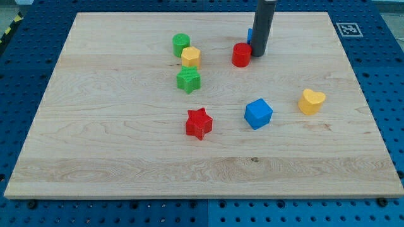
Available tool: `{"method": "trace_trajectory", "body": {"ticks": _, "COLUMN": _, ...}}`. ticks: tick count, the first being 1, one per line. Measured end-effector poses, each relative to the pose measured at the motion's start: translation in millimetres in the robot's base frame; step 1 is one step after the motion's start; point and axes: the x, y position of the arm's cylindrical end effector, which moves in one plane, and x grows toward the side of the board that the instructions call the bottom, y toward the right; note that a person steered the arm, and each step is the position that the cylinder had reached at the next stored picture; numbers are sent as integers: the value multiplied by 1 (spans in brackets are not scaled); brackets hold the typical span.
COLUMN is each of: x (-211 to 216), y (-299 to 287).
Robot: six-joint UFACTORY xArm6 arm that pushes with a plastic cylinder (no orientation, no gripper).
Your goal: Move the green star diagonally top right to the red star
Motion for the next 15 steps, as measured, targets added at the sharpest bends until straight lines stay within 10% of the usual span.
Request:
{"method": "trace_trajectory", "body": {"ticks": 4, "x": 114, "y": -20}}
{"method": "trace_trajectory", "body": {"ticks": 10, "x": 78, "y": -245}}
{"method": "trace_trajectory", "body": {"ticks": 15, "x": 77, "y": -160}}
